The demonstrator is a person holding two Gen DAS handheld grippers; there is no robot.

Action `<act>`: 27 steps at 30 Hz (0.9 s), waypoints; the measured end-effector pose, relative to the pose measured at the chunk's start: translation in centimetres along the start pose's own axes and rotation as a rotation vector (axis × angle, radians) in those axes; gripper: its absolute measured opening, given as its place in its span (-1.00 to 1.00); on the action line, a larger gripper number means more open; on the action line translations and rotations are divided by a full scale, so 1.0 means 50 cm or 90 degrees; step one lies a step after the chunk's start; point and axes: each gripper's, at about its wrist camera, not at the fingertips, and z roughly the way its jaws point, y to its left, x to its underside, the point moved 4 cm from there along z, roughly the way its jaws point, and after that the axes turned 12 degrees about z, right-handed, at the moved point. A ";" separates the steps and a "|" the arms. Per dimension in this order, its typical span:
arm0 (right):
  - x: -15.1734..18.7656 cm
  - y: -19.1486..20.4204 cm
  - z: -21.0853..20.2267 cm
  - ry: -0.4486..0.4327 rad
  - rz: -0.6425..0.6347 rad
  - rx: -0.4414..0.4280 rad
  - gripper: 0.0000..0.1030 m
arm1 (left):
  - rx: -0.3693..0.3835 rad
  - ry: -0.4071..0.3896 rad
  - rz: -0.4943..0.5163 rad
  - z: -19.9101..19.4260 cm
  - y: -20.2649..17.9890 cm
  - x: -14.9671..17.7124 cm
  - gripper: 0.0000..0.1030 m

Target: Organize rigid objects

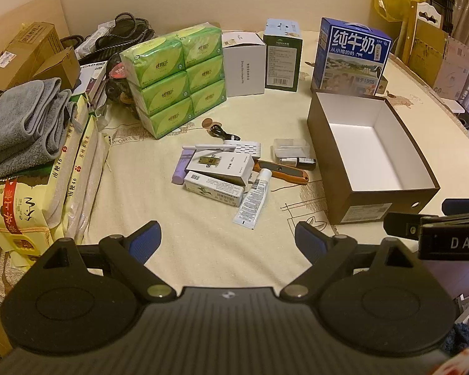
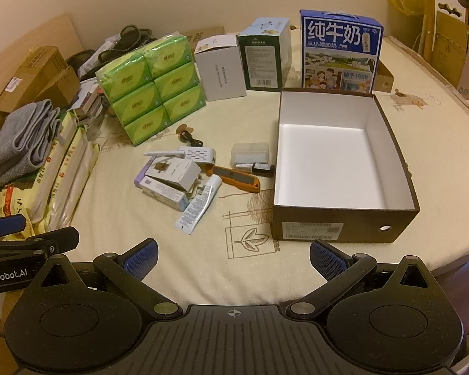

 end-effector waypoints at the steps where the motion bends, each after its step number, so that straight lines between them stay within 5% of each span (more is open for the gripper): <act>1: -0.001 -0.003 0.002 0.000 0.000 0.000 0.96 | 0.000 0.000 0.000 0.000 0.000 0.000 0.76; 27: -0.002 -0.001 0.003 0.001 0.002 0.000 0.96 | -0.001 0.002 0.001 0.010 0.007 0.008 0.76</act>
